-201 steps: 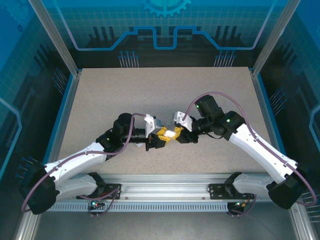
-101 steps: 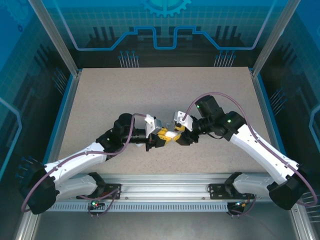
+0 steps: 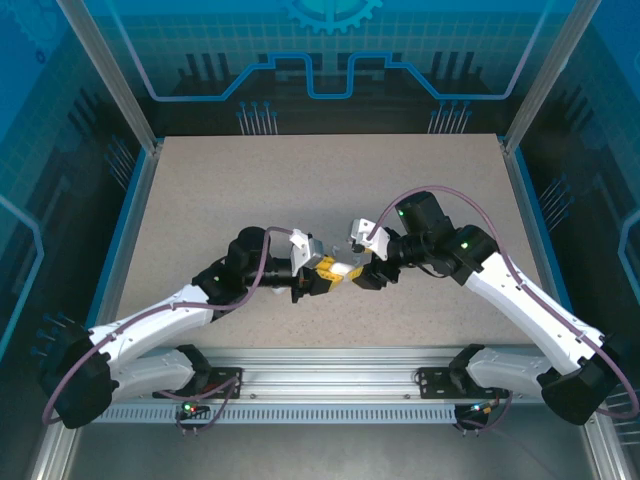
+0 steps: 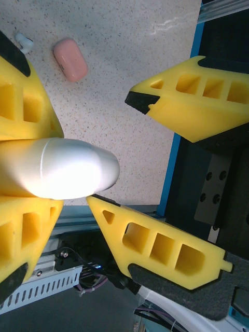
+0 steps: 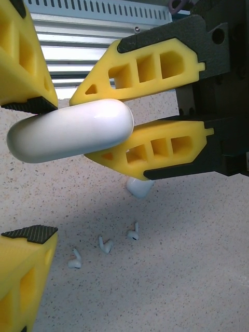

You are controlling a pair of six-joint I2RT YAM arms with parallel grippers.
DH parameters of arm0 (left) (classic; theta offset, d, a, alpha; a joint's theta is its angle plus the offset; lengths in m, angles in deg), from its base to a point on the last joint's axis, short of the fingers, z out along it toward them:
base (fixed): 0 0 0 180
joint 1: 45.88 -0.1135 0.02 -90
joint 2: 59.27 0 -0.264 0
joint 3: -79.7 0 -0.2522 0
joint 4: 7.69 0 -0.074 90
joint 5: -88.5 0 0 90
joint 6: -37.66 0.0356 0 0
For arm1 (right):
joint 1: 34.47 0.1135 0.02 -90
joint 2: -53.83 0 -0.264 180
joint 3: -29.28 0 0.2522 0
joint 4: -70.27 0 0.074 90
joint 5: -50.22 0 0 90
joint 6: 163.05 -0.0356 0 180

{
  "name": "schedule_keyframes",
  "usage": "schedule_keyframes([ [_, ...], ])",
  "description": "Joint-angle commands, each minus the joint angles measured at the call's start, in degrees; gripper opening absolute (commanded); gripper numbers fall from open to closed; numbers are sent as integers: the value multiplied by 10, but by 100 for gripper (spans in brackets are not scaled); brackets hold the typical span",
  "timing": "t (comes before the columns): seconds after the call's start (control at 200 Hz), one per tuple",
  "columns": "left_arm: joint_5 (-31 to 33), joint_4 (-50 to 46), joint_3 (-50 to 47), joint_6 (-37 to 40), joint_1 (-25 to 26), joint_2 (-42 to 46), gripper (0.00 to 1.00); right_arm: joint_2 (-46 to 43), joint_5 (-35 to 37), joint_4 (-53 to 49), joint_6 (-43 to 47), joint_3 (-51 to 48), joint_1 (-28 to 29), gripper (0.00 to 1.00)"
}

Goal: Insert wireless bluetooth earbuds into charging case

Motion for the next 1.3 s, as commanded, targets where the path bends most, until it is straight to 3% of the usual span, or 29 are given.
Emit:
schedule_keyframes([
  [0.0, -12, -4, 19, 10, 6, 5, 13, 0, 40, 15, -12, 12, 2, 60],
  [0.43, -11, -2, 16, 6, 8, 5, 13, -15, 85, 20, -32, 15, -15, 60],
  [0.81, 17, 3, 0, -1, 12, 13, 13, -45, 61, 36, -57, 1, -45, 63],
  [0.985, 66, 10, -20, -27, 11, 45, 12, -59, 93, 75, -122, -40, -82, 72],
  [1.291, 117, 31, -86, -43, 12, 151, 12, 58, 114, 88, -293, -68, -119, 67],
])
